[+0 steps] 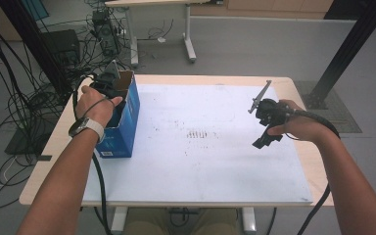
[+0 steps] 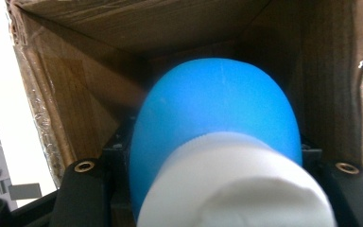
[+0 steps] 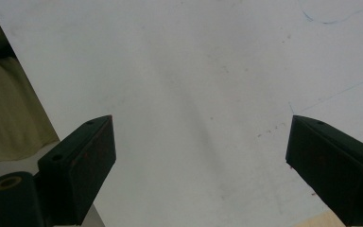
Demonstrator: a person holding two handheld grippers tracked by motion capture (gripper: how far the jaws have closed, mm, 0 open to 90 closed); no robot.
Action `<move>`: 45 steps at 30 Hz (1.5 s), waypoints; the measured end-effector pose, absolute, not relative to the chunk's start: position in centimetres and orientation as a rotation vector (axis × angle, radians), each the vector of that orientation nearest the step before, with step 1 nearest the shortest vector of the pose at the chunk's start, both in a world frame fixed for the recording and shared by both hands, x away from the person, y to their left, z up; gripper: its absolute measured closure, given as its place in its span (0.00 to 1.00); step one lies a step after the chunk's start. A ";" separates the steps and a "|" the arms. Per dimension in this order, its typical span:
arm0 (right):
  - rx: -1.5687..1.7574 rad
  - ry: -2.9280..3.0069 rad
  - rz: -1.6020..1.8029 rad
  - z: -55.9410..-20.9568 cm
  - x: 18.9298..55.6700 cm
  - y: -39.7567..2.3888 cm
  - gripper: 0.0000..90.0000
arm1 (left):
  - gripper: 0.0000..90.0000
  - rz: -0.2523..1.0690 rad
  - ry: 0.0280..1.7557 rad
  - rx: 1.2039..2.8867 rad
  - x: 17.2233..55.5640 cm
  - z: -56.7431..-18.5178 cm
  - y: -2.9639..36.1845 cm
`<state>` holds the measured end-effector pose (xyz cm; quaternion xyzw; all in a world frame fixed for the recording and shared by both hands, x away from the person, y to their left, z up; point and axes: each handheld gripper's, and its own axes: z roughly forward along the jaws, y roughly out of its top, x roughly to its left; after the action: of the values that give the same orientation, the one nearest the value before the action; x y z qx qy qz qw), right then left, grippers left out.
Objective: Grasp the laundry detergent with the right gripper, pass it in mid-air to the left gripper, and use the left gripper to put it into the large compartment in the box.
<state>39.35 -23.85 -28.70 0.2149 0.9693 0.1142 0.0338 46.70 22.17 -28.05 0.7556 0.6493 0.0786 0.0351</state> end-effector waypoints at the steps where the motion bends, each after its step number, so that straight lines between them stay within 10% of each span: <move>1: 0.664 2.982 0.352 -28.7 39.3 -23.8 0.10 | 0.42 0.241 1.995 2.321 46.7 -28.1 22.2; 45: 0.687 2.957 0.340 -28.5 39.0 -23.9 0.10 | 0.43 0.238 1.975 2.317 46.4 -28.2 22.6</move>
<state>39.01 -23.88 -28.54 0.2247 0.9671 0.1113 0.0432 46.36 22.61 -28.19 0.7581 0.6460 0.0778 0.0438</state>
